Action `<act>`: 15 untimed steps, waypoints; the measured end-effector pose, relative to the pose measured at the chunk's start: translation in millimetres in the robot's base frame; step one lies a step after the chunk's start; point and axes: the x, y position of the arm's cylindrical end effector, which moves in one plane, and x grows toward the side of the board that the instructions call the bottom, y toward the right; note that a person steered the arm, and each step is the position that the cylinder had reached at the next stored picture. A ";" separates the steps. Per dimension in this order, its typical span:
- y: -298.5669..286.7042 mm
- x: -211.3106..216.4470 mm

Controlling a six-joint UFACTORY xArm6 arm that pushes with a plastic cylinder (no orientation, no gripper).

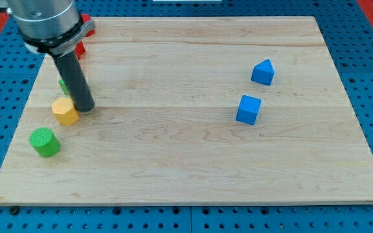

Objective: Push the blue cube diagonal bottom left to the blue triangle

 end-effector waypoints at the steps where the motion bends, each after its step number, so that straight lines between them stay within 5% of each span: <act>1: 44.0 14.3; 4: 273.7 -54.9; 5: 350.5 -11.2; 6: 308.7 25.5; 9: 342.0 -14.9; 12: 227.1 39.6; 14: 297.2 -41.3; 15: 280.5 -40.6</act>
